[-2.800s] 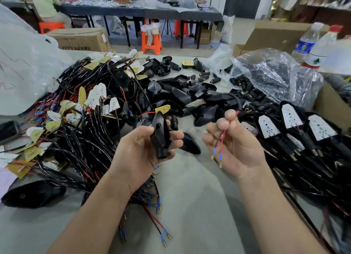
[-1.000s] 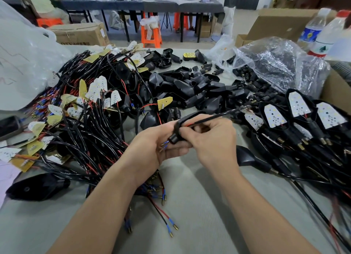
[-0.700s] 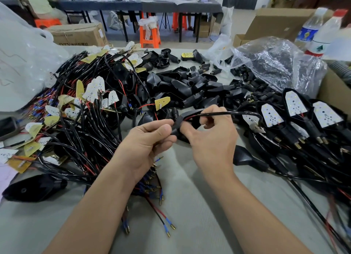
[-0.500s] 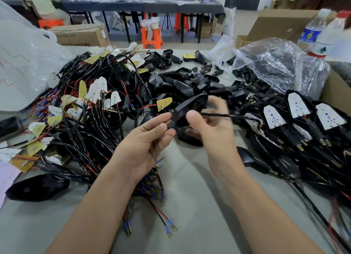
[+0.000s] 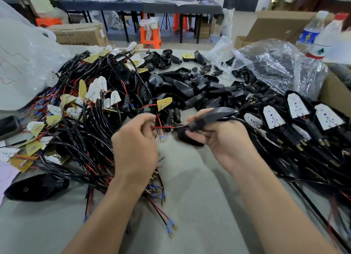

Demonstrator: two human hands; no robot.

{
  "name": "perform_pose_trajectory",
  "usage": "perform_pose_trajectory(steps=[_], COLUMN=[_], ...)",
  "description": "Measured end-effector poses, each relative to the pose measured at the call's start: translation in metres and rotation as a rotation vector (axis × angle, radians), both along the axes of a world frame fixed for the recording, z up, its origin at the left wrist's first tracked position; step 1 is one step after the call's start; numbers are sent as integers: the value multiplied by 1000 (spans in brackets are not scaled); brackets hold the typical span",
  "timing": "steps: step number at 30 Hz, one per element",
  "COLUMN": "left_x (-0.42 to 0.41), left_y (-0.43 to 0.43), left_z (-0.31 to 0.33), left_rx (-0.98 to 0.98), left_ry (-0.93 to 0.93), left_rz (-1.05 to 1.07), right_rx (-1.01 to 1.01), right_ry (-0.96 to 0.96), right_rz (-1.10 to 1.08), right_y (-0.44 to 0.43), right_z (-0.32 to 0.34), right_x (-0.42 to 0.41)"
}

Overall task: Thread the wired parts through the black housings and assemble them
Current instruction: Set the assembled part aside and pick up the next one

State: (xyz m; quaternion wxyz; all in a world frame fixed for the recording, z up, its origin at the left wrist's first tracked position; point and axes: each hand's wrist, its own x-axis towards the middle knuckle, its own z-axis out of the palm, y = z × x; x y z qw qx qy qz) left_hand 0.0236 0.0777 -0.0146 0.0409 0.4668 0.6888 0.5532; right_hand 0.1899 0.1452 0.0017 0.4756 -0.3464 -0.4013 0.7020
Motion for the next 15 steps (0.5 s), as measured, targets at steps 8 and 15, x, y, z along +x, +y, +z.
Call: perform_pose_trajectory(steps=[8, 15], left_x=[-24, -32], left_y=[0, -2], left_z=[2, 2], left_rx=[8, -112], left_ry=[185, 257], left_rz=[232, 328], right_rx=[-388, -321], right_ry=[301, 406], right_rz=[-263, -395], right_y=[14, 20], right_z=[-2, 3], right_x=[15, 24])
